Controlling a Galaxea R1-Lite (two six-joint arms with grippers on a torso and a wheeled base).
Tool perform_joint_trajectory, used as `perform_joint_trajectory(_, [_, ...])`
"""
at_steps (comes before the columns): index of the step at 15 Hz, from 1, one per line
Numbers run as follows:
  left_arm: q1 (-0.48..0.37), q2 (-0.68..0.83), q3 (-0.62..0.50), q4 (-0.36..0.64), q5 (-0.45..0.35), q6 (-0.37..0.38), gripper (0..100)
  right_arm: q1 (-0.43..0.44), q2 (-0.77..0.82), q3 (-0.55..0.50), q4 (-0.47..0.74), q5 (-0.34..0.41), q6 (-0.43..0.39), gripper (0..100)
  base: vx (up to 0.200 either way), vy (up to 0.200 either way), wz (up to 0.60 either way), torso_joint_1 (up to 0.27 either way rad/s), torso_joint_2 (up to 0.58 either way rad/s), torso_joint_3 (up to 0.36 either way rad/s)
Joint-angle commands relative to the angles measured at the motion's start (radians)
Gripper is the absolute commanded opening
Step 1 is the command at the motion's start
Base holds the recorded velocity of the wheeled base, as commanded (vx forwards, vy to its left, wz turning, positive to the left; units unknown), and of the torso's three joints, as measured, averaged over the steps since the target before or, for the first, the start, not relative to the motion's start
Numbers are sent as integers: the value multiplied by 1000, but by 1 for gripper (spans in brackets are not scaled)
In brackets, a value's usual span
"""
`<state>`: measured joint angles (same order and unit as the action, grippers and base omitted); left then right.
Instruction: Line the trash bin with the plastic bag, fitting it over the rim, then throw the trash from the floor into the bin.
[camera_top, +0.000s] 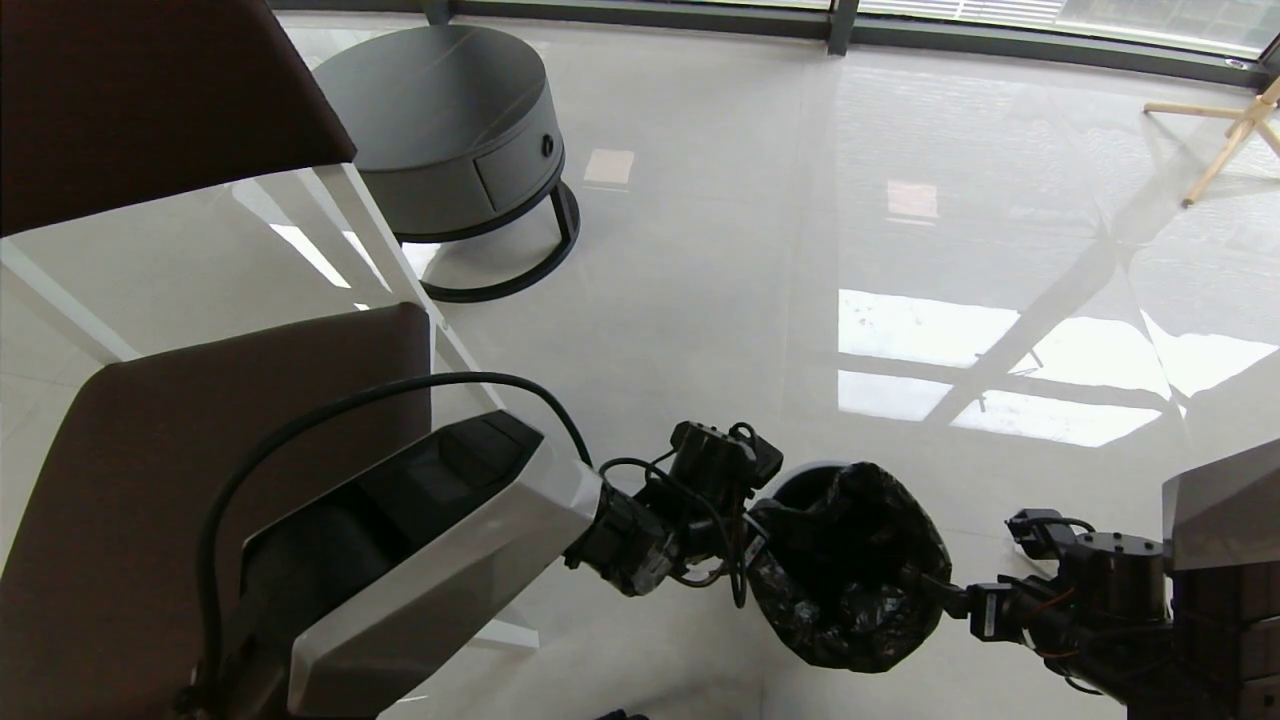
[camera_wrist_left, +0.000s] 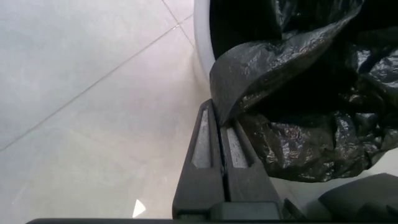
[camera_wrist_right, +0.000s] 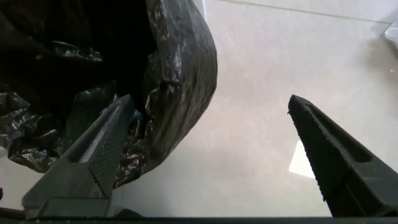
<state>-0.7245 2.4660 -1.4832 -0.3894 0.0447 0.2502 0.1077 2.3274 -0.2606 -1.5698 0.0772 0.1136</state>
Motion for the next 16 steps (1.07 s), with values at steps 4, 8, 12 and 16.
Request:
perform_joint_trajectory(4, [-26, 39, -17, -3, 6, 3, 0, 3, -8, 0, -1, -1, 0, 100, 0, 0, 0, 0, 0, 0])
perform_joint_trajectory(8, [-33, 41, -20, -5, 23, 4, 100, 6, -10, -3, -1, -1, 0, 100, 0, 0, 0, 0, 0, 0])
perform_joint_trajectory(12, [-35, -30, 29, -5, 15, -2, 100, -6, -76, -57, -1, -1, -5, 100, 0, 0, 0, 0, 0, 0])
perform_joint_trajectory(16, [-53, -74, 41, -43, 14, -54, 100, -8, -94, -137, -1, -2, -65, 100, 0, 0, 0, 0, 0, 0])
